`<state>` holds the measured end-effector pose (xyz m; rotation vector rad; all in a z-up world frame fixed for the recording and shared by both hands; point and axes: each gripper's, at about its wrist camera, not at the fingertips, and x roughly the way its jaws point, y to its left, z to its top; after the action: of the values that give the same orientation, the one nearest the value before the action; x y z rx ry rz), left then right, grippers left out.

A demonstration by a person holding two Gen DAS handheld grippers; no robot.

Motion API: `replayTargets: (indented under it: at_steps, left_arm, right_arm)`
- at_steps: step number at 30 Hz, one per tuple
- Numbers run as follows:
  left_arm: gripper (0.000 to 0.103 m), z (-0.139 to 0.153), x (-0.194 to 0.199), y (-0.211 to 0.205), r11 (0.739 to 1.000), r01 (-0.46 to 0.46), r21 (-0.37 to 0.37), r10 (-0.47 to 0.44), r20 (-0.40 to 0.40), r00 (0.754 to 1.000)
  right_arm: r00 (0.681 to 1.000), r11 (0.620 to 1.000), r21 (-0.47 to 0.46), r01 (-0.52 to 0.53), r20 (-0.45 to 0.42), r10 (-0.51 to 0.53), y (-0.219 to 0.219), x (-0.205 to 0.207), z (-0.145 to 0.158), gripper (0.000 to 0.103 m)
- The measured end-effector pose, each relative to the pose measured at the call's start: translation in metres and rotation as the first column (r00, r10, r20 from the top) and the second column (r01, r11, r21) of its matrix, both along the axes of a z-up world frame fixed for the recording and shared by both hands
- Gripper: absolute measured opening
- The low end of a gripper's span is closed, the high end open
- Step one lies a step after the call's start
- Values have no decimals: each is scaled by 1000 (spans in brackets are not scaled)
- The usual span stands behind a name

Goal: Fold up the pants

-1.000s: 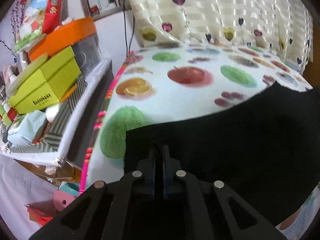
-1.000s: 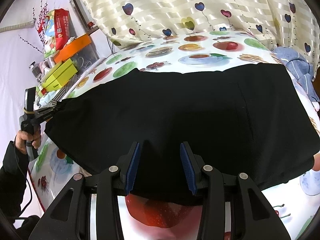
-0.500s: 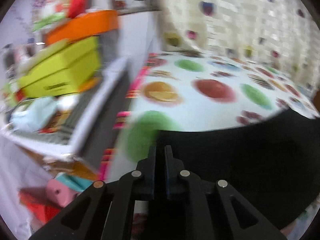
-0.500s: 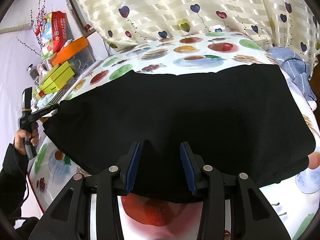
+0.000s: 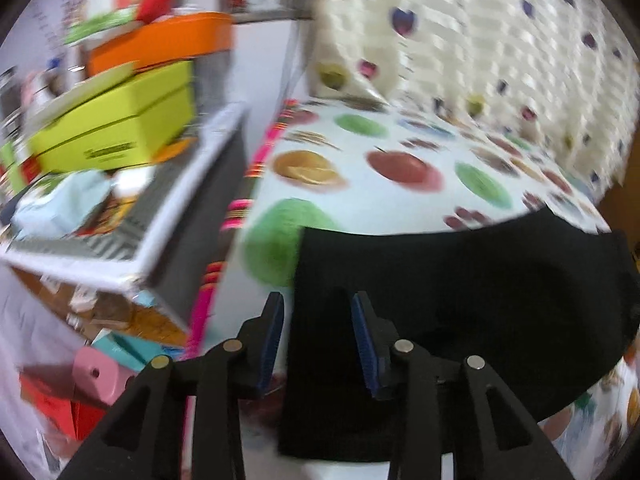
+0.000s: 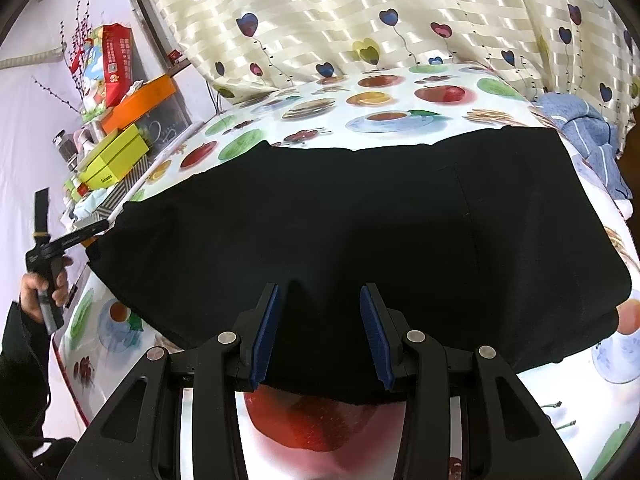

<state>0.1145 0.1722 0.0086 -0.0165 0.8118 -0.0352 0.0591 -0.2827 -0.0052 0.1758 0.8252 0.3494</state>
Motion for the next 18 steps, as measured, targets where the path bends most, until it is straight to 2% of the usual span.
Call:
replayTargets:
  at_steps: [5, 8, 12, 14, 17, 18]
  left_arm:
    - [38, -1, 25, -23, 989, 92, 113, -94, 5, 996]
    - [39, -8, 40, -28, 978, 136, 158, -131, -39, 991]
    - [36, -9, 45, -25, 975, 167, 144, -162, -48, 986]
    - [18, -10, 40, -31, 968, 194, 157, -189, -48, 981]
    - [5, -12, 36, -45, 955, 209, 212, -203, -47, 978]
    - [4, -12, 35, -47, 954, 206, 216, -201, -46, 978]
  right_arm:
    - [1000, 1000, -4, 5, 0, -5, -1, -4, 0, 43]
    - [1000, 1000, 6, 13, -5, -13, -2, -3, -2, 43]
    - [1000, 1000, 5, 12, -6, -12, -2, -1, -2, 43]
    - [1000, 1000, 12, 12, -9, -12, -3, 0, -3, 43]
    - [1000, 1000, 19, 15, -11, -14, -3, 1, -3, 43]
    - [1000, 1000, 21, 15, -11, -14, -3, 1, -3, 43]
